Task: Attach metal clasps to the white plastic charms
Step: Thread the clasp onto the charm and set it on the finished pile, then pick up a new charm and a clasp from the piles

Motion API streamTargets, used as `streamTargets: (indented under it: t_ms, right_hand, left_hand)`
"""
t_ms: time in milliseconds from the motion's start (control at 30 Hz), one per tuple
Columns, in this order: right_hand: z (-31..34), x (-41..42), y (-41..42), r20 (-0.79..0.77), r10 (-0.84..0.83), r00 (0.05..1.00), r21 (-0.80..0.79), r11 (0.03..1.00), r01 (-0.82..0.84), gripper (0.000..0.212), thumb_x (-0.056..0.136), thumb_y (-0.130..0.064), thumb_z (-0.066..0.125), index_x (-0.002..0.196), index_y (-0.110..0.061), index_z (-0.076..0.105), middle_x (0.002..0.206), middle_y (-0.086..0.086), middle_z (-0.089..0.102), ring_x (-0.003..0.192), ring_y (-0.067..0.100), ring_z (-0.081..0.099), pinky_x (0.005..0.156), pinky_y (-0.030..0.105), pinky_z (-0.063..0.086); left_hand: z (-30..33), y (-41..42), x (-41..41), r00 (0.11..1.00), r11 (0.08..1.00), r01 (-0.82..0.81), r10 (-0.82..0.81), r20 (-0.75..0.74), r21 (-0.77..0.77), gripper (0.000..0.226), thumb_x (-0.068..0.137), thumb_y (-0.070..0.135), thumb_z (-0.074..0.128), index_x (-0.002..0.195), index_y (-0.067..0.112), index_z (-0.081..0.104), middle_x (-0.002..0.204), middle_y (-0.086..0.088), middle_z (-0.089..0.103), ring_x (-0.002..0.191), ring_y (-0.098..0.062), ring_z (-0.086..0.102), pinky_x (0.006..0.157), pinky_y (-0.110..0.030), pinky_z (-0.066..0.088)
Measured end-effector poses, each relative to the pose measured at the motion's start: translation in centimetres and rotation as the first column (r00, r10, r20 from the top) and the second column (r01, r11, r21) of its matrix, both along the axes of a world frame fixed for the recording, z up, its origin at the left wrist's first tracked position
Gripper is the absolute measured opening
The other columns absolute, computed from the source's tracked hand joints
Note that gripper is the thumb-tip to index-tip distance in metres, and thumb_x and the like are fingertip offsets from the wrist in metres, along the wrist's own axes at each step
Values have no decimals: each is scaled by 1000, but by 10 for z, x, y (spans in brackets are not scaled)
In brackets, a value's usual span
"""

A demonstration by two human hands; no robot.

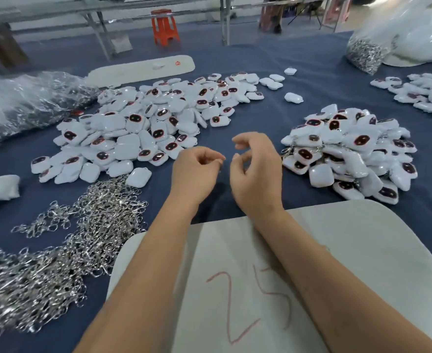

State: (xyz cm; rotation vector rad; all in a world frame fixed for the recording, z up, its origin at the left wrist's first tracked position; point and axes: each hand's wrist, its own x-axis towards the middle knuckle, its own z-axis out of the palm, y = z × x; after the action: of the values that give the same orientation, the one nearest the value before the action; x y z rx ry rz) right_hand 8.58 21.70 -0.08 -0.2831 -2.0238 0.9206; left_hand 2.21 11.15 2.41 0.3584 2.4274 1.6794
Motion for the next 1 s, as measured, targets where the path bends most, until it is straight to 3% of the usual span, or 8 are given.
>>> streamTargets:
  t_ms: [100, 200, 300, 400, 600, 667, 800, 1000]
  right_hand:
    - [1, -14, -32, 258, 201, 945, 145, 959, -244, 25, 95, -3, 55, 115, -11, 68, 106, 3, 68, 95, 22, 59, 84, 42, 51]
    - [2, -33, -70, 547, 272, 792, 343, 790, -508, 43, 92, -1, 54, 131, -17, 61, 130, 0, 60, 119, 24, 45, 92, 43, 50]
    - [4, -50, -98, 617, 260, 743, 420, 689, -590, 66, 90, 1, 59, 151, -19, 43, 161, -1, 38, 143, 27, 32, 100, 46, 48]
    - [5, -65, -111, 670, 252, 698, 401, 668, -626, 75, 94, -1, 56, 161, -22, 28, 162, -2, 37, 146, 28, 30, 103, 47, 46]
    - [6, -72, -109, 630, 77, 773, 570, 630, -527, 36, 105, -20, 50, 141, -20, 52, 134, 9, 53, 123, 30, 44, 104, 35, 34]
    - [5, -66, -107, 614, 90, 784, 528, 691, -493, 31, 109, -29, 46, 134, -15, 55, 128, 13, 56, 119, 30, 47, 99, 35, 32]
    - [11, -58, -104, 585, 271, 764, 164, 884, -439, 20, 105, -26, 49, 115, -10, 55, 113, 13, 58, 99, 31, 55, 81, 38, 41]
    - [19, -46, -78, 518, 472, 714, -161, 873, -460, 18, 97, -20, 56, 109, -23, 68, 95, -15, 62, 92, 11, 57, 77, 27, 43]
  left_hand:
    - [3, -54, -15, 965, 921, -111, 9, -262, -374, 10, 88, 16, 69, 87, 22, 77, 88, 5, 74, 86, -19, 68, 79, -33, 53]
    - [9, -95, -27, 953, 687, -197, -32, -300, -699, 3, 85, 19, 67, 82, 20, 69, 88, -4, 69, 75, -24, 56, 64, -32, 40]
    - [7, -124, -33, 952, 592, -263, 32, -304, -762, 8, 85, 17, 66, 93, 14, 63, 87, -4, 59, 80, -27, 54, 66, -32, 37]
    - [4, -137, -38, 966, 561, -210, -8, -259, -800, 17, 87, 20, 70, 100, 10, 66, 96, -8, 65, 85, -29, 56, 68, -32, 37]
    - [8, -143, -40, 985, 639, -148, 27, -169, -755, 17, 85, 28, 81, 88, 29, 65, 107, -4, 68, 94, -25, 61, 73, -31, 43]
    - [7, -143, -39, 984, 641, -161, 45, -172, -750, 28, 86, 28, 81, 72, 34, 57, 105, -3, 69, 94, -23, 61, 73, -30, 43]
    - [9, -140, -37, 977, 702, -198, 88, -192, -684, 27, 86, 24, 81, 71, 31, 60, 99, -2, 71, 93, -22, 64, 78, -33, 50]
    - [22, -125, -30, 957, 836, -249, 136, -256, -488, 20, 81, 25, 84, 70, 26, 68, 76, 7, 67, 81, -18, 67, 73, -30, 49]
